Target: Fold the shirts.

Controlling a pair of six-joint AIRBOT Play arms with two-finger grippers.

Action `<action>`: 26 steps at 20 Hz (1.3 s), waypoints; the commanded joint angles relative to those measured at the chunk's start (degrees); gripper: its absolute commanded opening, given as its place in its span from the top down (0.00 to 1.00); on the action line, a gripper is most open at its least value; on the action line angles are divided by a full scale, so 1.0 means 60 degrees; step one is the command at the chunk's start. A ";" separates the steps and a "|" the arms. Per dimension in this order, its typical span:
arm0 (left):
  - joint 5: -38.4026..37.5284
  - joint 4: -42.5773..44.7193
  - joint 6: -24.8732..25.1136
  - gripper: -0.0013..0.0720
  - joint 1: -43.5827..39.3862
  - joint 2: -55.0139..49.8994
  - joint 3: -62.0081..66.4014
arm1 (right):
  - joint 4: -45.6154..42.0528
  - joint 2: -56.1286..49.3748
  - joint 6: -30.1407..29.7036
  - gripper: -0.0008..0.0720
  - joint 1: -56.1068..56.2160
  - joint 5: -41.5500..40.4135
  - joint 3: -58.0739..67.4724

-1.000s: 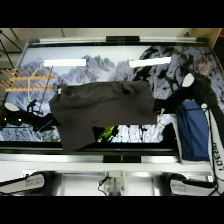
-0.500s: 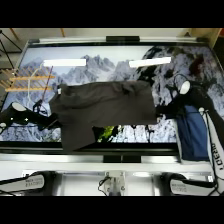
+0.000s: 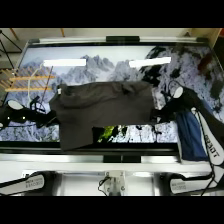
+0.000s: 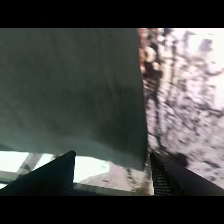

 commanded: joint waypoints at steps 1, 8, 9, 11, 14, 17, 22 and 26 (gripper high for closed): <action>0.0007 -0.0004 0.0022 0.93 0.0000 0.0284 0.0025 | 0.0900 -0.0426 -0.0066 0.20 0.0036 -0.0248 -0.0029; -0.0801 0.0011 0.0033 0.93 -0.0018 0.1621 0.2175 | 0.1126 0.0929 -0.0208 0.87 0.0036 -0.0182 0.1279; -0.0885 0.0004 0.0033 0.93 -0.0018 0.2040 0.3049 | 0.1111 0.1541 -0.0470 0.88 0.0029 -0.0004 0.1967; -0.0765 0.0000 0.0040 0.93 -0.0018 0.3056 0.5388 | 0.0980 0.2943 -0.1166 0.88 0.0029 0.0015 0.3697; 0.0583 0.0000 0.0098 0.93 -0.0018 0.4513 0.9242 | 0.0113 0.5122 -0.2007 0.87 0.0033 -0.1388 0.6437; 0.1647 -0.0007 -0.0430 0.93 -0.0018 0.5843 1.1122 | -0.0244 0.7246 -0.1942 0.87 0.0033 -0.2922 0.7646; 0.1625 0.1005 -0.1599 0.93 -0.0018 0.7497 1.1078 | -0.1348 0.9202 -0.1443 0.87 0.0029 -0.1949 0.7668; -0.0106 0.1698 -0.1985 0.93 -0.0018 0.7380 1.1027 | -0.2044 0.9118 -0.0827 0.87 0.0029 -0.0109 0.7668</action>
